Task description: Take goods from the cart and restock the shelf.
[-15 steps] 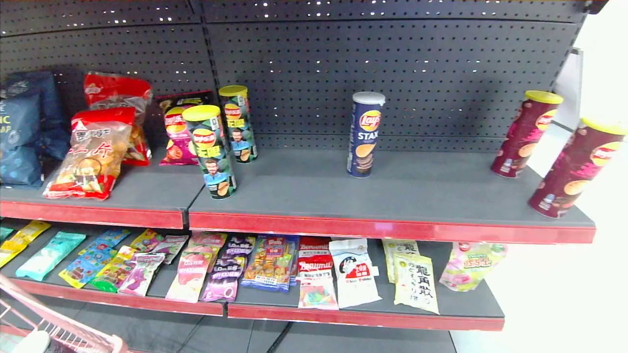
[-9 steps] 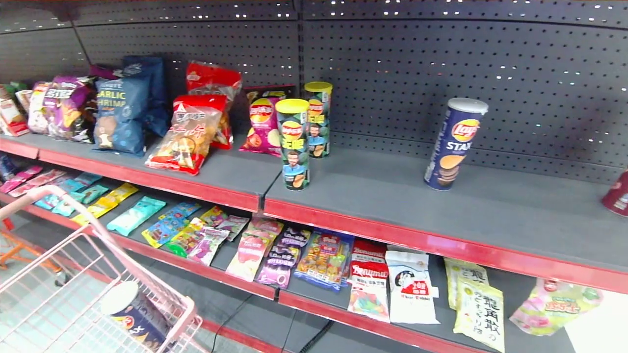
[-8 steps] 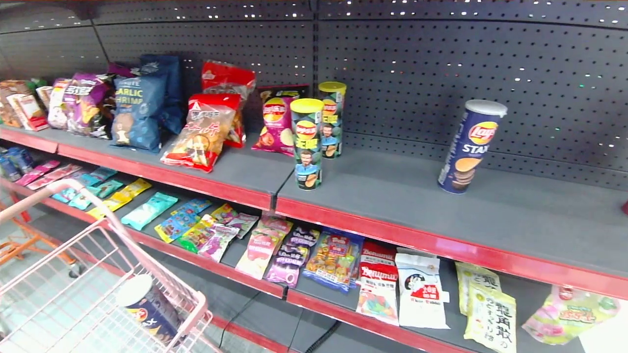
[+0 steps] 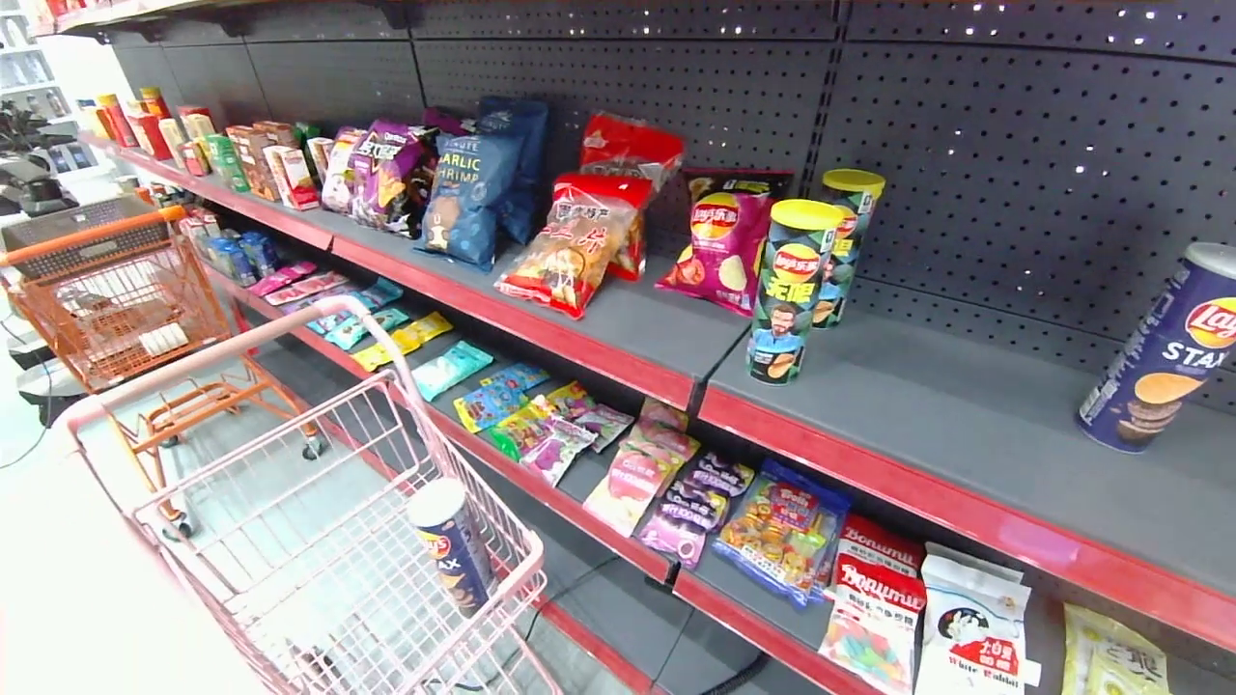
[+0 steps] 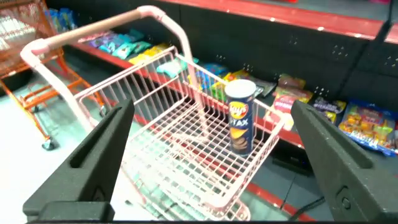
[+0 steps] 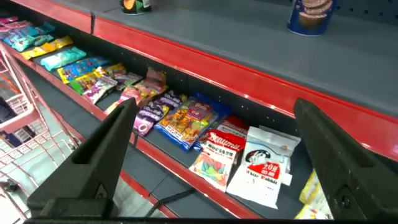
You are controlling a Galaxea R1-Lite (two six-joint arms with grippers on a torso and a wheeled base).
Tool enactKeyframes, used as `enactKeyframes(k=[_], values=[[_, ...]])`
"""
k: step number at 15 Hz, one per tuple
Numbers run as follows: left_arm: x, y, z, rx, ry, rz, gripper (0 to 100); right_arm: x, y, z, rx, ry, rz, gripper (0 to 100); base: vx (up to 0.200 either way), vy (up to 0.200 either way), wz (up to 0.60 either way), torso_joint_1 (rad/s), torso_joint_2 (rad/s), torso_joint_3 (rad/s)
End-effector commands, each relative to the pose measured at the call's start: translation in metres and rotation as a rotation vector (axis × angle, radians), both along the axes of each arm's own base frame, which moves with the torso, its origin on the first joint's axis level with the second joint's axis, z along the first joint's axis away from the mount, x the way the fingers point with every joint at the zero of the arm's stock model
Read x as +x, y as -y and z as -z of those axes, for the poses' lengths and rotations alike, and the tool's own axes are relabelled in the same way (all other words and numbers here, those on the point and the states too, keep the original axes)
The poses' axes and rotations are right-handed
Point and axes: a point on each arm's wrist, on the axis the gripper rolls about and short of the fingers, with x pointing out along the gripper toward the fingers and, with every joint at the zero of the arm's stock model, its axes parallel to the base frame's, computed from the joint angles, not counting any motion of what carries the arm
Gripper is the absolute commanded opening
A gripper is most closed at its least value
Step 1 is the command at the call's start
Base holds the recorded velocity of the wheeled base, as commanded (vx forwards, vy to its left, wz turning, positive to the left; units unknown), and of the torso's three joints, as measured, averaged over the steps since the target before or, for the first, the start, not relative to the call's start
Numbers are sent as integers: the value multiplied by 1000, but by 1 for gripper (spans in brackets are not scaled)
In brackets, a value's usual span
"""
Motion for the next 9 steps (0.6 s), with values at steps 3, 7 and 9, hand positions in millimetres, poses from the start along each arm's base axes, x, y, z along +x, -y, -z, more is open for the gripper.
enactKeyframes(k=[3, 7, 9], values=[[0, 0, 0, 0, 1, 0, 100, 0, 0, 0, 0, -2, 0, 100, 0, 0, 0, 0, 0, 0], [0, 0, 0, 0, -1, 0, 100, 0, 0, 0, 1, -2, 0, 100, 0, 0, 0, -122, 304, 172], [0, 0, 0, 0, -1, 0, 100, 0, 0, 0, 1, -2, 0, 100, 0, 0, 0, -141, 368, 210]])
